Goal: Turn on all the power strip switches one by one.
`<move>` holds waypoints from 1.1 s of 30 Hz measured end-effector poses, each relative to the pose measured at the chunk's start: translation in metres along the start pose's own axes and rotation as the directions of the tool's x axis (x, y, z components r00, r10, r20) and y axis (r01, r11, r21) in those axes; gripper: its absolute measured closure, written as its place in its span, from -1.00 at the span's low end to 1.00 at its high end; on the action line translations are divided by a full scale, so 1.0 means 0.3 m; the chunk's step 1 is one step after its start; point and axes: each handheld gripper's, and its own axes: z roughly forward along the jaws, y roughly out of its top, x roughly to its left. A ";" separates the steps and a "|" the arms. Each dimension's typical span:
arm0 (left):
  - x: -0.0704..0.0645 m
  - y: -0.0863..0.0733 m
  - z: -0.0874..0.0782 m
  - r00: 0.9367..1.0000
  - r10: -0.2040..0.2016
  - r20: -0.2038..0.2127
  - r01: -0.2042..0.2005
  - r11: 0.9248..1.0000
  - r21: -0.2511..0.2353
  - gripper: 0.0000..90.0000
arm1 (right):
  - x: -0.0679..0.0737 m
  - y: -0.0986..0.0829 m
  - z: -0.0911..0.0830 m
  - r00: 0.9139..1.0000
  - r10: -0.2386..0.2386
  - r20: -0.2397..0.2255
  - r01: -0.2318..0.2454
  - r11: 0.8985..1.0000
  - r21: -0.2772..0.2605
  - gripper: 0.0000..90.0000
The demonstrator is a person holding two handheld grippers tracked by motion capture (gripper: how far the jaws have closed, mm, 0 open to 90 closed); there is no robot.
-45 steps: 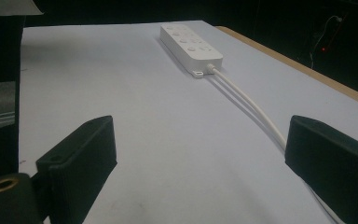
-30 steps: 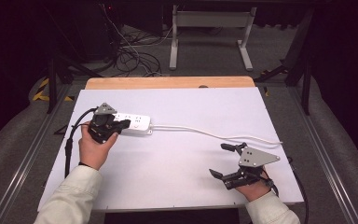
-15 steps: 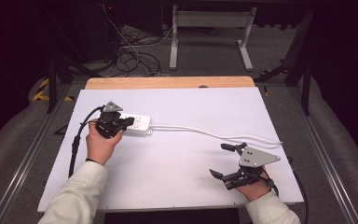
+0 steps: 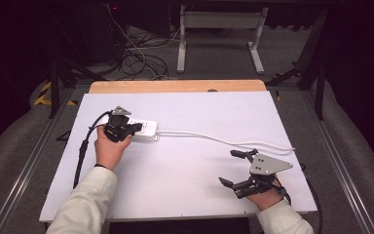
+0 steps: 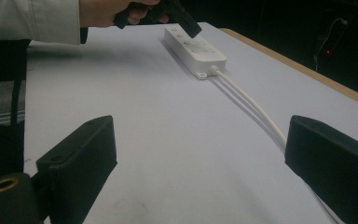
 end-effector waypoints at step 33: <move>-0.013 -0.012 0.069 0.993 0.084 -0.085 -0.081 0.996 0.036 1.00 | -0.002 -0.003 0.005 1.000 0.002 -0.009 -0.002 1.000 0.005 -0.80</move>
